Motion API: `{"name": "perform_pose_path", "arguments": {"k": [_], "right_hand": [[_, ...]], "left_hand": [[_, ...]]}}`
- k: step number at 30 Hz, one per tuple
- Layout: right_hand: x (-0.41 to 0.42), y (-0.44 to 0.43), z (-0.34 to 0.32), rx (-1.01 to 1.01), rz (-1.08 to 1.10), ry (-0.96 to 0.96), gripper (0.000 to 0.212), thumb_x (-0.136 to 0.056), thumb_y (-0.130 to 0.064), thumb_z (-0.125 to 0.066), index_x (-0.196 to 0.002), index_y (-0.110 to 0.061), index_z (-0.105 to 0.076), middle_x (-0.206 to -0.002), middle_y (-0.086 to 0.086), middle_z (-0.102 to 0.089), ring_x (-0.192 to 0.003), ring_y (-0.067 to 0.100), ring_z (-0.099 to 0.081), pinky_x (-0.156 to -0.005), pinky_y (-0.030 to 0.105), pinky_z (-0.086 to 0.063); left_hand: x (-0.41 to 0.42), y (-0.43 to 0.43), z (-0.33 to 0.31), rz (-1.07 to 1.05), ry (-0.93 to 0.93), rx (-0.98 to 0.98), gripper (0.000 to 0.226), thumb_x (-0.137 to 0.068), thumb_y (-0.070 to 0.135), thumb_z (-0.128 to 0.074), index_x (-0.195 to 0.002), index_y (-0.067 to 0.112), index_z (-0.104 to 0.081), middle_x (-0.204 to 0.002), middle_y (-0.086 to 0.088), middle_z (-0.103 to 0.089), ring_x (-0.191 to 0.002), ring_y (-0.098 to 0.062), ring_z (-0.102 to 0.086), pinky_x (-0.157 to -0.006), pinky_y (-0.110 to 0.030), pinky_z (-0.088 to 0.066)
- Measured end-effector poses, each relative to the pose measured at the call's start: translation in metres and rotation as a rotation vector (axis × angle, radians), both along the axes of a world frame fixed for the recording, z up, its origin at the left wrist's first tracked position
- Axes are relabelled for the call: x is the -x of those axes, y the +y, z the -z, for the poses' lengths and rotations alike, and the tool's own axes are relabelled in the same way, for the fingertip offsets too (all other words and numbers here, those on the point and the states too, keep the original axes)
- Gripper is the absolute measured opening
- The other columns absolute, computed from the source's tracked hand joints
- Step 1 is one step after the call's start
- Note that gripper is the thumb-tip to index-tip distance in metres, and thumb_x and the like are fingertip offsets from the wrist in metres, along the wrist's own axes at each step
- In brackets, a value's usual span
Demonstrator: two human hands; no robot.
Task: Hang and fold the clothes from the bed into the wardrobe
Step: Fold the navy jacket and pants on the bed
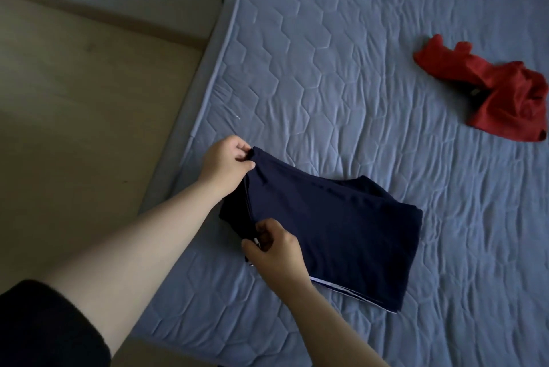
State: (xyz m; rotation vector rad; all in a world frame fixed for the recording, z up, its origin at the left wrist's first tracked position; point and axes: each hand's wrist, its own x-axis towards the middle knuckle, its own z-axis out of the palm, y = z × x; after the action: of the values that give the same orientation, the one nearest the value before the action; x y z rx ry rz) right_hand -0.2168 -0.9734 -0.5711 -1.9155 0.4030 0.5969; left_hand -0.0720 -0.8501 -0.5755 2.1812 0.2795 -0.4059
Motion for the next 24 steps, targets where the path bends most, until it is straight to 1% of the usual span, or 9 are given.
{"name": "perform_pose_path", "arguments": {"k": [2, 5, 9, 12, 14, 17, 20, 23, 24], "right_hand": [[-0.01, 0.018, 0.005, 0.012, 0.009, -0.021, 0.015, -0.08, -0.032, -0.066, -0.09, -0.029, -0.055, -0.076, -0.005, -0.065, -0.07, 0.009, -0.061, -0.064, 0.023, -0.052], [-0.021, 0.041, 0.014, 0.077, 0.012, -0.056, 0.017, -0.081, -0.034, -0.066, -0.092, -0.029, -0.054, -0.076, -0.008, -0.063, -0.069, 0.006, -0.06, -0.062, 0.022, -0.051], [-0.023, 0.049, 0.024, 0.021, -0.01, 0.011, 0.036, -0.083, -0.043, -0.069, -0.113, -0.026, -0.057, -0.087, -0.008, -0.065, -0.077, 0.005, -0.062, -0.069, 0.018, -0.052], [-0.02, 0.044, 0.036, 0.053, -0.029, 0.039, 0.038, -0.087, -0.039, -0.066, -0.121, -0.025, -0.057, -0.093, -0.008, -0.064, -0.08, 0.005, -0.062, -0.072, 0.016, -0.052], [-0.017, 0.036, 0.04, 0.076, -0.005, 0.048, 0.034, -0.088, -0.033, -0.064, -0.12, -0.024, -0.058, -0.087, -0.009, -0.064, -0.076, 0.004, -0.062, -0.069, 0.014, -0.05], [-0.012, 0.022, 0.043, 0.106, 0.011, 0.067, 0.029, -0.089, -0.027, -0.063, -0.117, -0.022, -0.059, -0.081, -0.009, -0.064, -0.071, 0.003, -0.061, -0.066, 0.012, -0.049], [-0.008, 0.008, 0.043, 0.145, 0.002, 0.08, 0.025, -0.09, -0.023, -0.06, -0.115, -0.021, -0.061, -0.079, -0.01, -0.064, -0.068, 0.001, -0.059, -0.062, 0.009, -0.045], [-0.004, -0.011, 0.038, 0.166, -0.006, 0.102, 0.023, -0.091, -0.021, -0.057, -0.113, -0.02, -0.062, -0.083, -0.008, -0.065, -0.072, 0.003, -0.06, -0.063, 0.009, -0.045], [-0.003, -0.019, 0.036, 0.177, -0.005, 0.105, 0.023, -0.091, -0.021, -0.057, -0.112, -0.02, -0.063, -0.085, -0.007, -0.065, -0.074, 0.003, -0.06, -0.065, 0.01, -0.045]], "left_hand": [[-0.01, 0.013, 0.004, -0.014, -0.003, 0.013, 0.021, -0.076, 0.008, -0.075, -0.09, 0.015, -0.061, -0.093, -0.003, -0.069, -0.084, -0.016, -0.063, -0.07, -0.022, -0.046], [-0.02, 0.027, 0.014, -0.054, 0.01, 0.036, 0.02, -0.077, 0.008, -0.074, -0.093, 0.012, -0.063, -0.094, -0.003, -0.069, -0.086, -0.017, -0.065, -0.079, -0.029, -0.051], [-0.023, 0.03, 0.034, -0.035, 0.056, 0.044, 0.026, -0.08, 0.01, -0.072, -0.103, 0.013, -0.061, -0.098, -0.001, -0.066, -0.089, -0.015, -0.063, -0.075, -0.02, -0.043], [-0.019, 0.037, 0.051, -0.049, 0.147, 0.038, 0.039, -0.083, 0.011, -0.07, -0.119, 0.008, -0.056, -0.115, -0.007, -0.062, -0.101, -0.019, -0.061, -0.087, -0.025, -0.046], [-0.012, 0.042, 0.057, -0.067, 0.171, 0.072, 0.039, -0.084, 0.006, -0.068, -0.12, 0.005, -0.055, -0.122, -0.012, -0.061, -0.109, -0.022, -0.06, -0.094, -0.029, -0.046], [0.001, 0.043, 0.06, -0.035, 0.183, 0.093, 0.034, -0.084, 0.004, -0.066, -0.117, 0.007, -0.057, -0.12, -0.011, -0.063, -0.106, -0.019, -0.062, -0.091, -0.025, -0.046], [0.012, 0.037, 0.054, -0.016, 0.178, 0.106, 0.028, -0.084, 0.004, -0.065, -0.111, 0.008, -0.059, -0.11, -0.008, -0.066, -0.099, -0.017, -0.064, -0.091, -0.025, -0.049], [0.021, 0.025, 0.043, 0.035, 0.141, 0.074, 0.02, -0.085, 0.008, -0.065, -0.105, 0.011, -0.062, -0.091, 0.004, -0.065, -0.083, -0.005, -0.06, -0.069, -0.003, -0.041], [0.025, 0.018, 0.04, 0.053, 0.134, 0.062, 0.018, -0.086, 0.01, -0.065, -0.103, 0.013, -0.062, -0.086, 0.007, -0.063, -0.078, 0.001, -0.057, -0.063, -0.001, -0.039]]}}
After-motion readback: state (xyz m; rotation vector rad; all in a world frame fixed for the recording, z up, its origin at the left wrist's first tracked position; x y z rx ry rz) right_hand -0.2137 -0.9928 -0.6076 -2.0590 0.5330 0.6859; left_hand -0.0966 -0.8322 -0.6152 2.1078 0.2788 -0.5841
